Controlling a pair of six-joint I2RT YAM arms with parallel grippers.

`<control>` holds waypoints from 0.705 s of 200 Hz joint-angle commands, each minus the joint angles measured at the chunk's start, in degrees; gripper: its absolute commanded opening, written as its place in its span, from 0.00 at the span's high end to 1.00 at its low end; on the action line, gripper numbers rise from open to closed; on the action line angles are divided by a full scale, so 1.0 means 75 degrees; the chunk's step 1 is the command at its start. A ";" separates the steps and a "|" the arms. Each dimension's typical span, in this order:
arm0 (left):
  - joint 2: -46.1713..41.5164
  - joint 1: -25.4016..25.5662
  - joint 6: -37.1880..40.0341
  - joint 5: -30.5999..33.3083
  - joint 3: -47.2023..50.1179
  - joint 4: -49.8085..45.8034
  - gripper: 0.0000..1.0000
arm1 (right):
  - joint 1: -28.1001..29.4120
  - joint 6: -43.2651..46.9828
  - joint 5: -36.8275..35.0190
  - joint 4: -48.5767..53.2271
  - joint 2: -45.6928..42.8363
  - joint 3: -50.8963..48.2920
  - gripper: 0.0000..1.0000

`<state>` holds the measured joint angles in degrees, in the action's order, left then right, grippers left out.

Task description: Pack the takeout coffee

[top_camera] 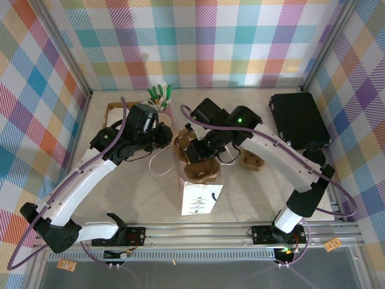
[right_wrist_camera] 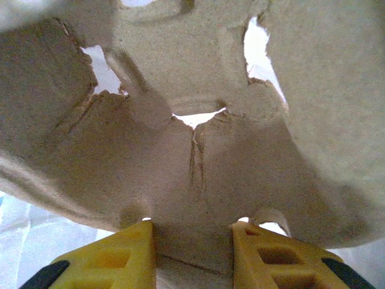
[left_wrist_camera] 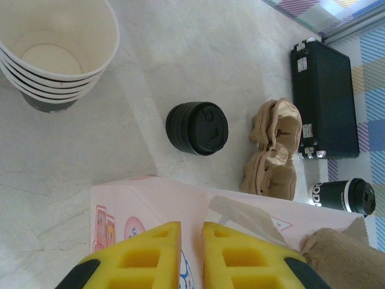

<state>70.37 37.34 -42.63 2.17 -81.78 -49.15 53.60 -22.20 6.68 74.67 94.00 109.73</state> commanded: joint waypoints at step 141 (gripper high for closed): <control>-0.0757 -0.0034 0.0259 -0.0620 0.0201 -0.0443 0.78 | 0.0013 -0.0412 -0.0726 -0.0732 0.0273 -0.0461 0.67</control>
<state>66.85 37.34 -41.93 0.05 -81.43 -50.43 53.60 -23.53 3.14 72.42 97.19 108.47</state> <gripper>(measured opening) 0.216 0.333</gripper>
